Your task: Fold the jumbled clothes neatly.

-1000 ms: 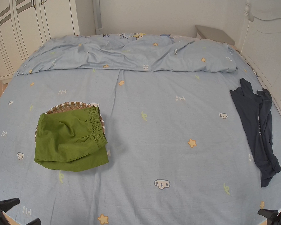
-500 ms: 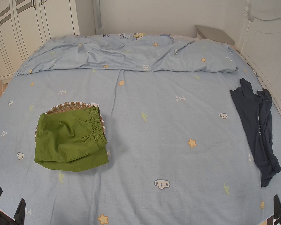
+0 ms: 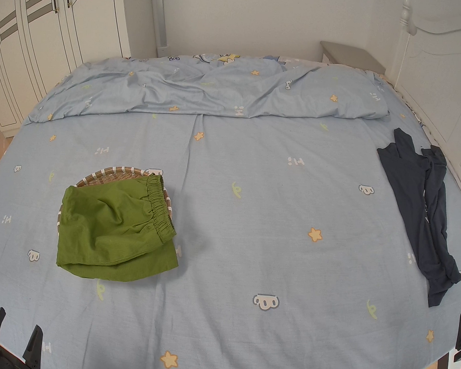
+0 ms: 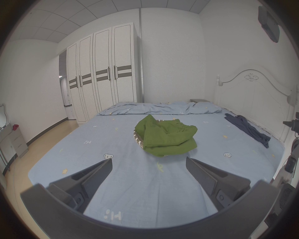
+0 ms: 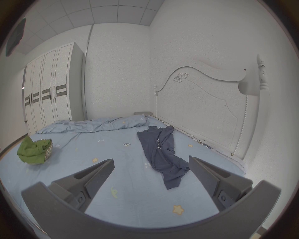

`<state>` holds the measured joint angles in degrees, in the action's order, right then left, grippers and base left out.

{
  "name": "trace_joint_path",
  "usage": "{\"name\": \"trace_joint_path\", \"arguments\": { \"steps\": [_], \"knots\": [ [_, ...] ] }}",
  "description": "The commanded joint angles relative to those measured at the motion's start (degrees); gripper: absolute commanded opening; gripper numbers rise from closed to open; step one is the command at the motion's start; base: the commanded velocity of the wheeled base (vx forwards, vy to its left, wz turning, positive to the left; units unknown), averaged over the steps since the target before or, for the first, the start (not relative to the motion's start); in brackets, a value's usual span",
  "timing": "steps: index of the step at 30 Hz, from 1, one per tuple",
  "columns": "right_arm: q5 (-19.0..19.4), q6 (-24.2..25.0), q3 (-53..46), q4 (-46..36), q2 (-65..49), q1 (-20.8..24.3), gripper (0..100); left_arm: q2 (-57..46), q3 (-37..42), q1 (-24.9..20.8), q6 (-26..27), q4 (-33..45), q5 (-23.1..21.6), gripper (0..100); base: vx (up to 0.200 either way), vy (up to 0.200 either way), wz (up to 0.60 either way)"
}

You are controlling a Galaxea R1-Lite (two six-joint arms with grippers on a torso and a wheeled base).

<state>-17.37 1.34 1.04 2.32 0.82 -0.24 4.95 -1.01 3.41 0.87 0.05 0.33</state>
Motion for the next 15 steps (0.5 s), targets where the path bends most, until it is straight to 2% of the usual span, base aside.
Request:
{"name": "trace_joint_path", "arguments": {
  "steps": [1,4,5,7,8,9,10,11,12,13,14,15],
  "knots": [
    [0.5,-4.6,-0.6,0.1,-0.6,0.0,100,-4.9,1.0,-3.8,0.1,0.0,-0.1,100,0.0,0.0,0.0],
    [1.9,-5.3,-0.3,-0.8,-0.6,0.1,100,-4.5,1.0,-3.5,-0.3,-0.1,0.0,100,0.0,0.0,0.0],
    [5.2,-5.8,-0.4,-0.5,-0.6,0.2,100,-4.5,1.0,-3.5,-0.3,0.0,0.0,100,0.0,0.0,0.0],
    [17.5,-6.0,-0.4,-0.5,-0.8,0.1,100,-4.4,1.0,-3.5,-0.5,0.0,0.0,100,0.0,0.0,0.0],
    [19.9,-5.9,-0.4,-0.4,-0.8,0.1,100,-4.4,1.0,-3.5,-0.4,0.0,0.0,100,0.0,0.0,0.0],
    [31.3,-3.6,-0.1,-1.4,-0.7,0.0,100,-4.3,1.0,-3.5,-0.3,0.0,0.0,100,0.0,0.0,0.0],
    [31.6,-1.3,0.4,-2.3,-0.7,0.0,100,-4.4,1.0,-3.5,-0.4,0.0,0.0,100,0.0,0.0,0.0],
    [30.2,-0.2,0.6,-3.1,-0.7,0.0,100,-4.4,1.0,-3.5,-0.4,0.0,0.1,100,0.0,0.0,0.0],
    [24.3,1.2,0.9,-4.0,-0.7,-0.1,100,-4.4,1.0,-3.5,-0.4,0.0,0.0,100,0.0,0.0,0.0],
    [24.3,1.2,0.9,-4.0,-0.7,-0.1,100,-4.4,1.0,-3.5,-0.4,0.0,0.0,100,0.0,0.0,0.0],
    [15.4,-2.3,-0.1,-4.2,-0.8,0.0,100,-4.4,1.0,-3.5,-0.5,0.0,0.0,100,0.0,0.0,0.0],
    [14.8,-2.1,-0.3,-4.1,-0.8,-0.1,100,-4.4,1.0,-3.5,-0.4,0.0,0.0,100,0.0,0.0,0.0]
  ]
}}
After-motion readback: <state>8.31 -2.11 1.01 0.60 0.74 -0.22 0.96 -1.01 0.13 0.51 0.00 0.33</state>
